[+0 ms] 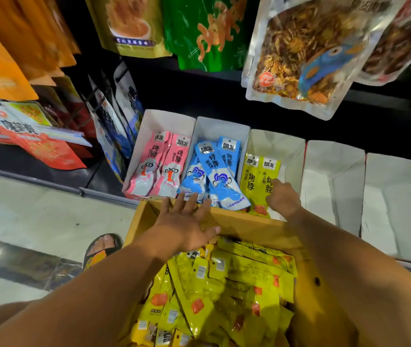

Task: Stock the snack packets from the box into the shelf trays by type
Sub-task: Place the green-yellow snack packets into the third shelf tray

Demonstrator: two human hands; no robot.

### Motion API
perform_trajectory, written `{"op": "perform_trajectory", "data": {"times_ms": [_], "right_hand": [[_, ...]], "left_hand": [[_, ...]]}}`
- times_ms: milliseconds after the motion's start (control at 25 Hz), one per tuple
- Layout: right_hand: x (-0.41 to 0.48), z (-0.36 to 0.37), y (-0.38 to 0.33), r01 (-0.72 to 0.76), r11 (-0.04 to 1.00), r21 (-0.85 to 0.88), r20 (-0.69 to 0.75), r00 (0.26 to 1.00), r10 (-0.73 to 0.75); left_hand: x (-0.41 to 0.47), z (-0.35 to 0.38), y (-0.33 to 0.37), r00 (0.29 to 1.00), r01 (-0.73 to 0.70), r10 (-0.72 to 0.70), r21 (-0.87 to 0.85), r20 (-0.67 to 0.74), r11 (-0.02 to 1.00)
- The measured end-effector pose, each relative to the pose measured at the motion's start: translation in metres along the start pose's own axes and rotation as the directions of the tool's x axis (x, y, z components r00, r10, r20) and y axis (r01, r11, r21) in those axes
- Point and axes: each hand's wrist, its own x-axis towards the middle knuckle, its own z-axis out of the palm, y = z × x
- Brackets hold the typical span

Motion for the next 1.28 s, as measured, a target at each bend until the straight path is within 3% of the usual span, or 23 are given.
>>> {"op": "perform_trajectory", "data": {"times_ms": [200,440,800,1000,1280], "right_hand": [[0.003,0.013,-0.004,0.084,0.988,-0.132,0.161,0.985,-0.062],[0.003,0.017,-0.001,0.083,0.955,-0.284,0.063,0.996,-0.067],[0.007,0.016,0.004,0.027,0.953,-0.303,0.056,0.998,-0.010],[0.012,0.026,0.007,0.011,0.980,-0.201,0.174,0.984,0.024],[0.016,0.027,0.013,0.093,0.967,-0.237,0.171,0.984,-0.053]], "left_hand": [[0.002,0.001,-0.001,1.000,0.001,-0.001,0.000,0.001,1.000],[-0.001,-0.002,0.000,1.000,-0.001,0.001,0.005,0.012,1.000],[-0.001,-0.002,-0.001,1.000,-0.005,0.005,0.019,0.025,1.000],[-0.001,-0.002,-0.001,1.000,-0.009,0.009,0.020,0.027,1.000],[-0.002,-0.003,-0.001,1.000,-0.009,0.009,0.026,0.026,1.000]]}}
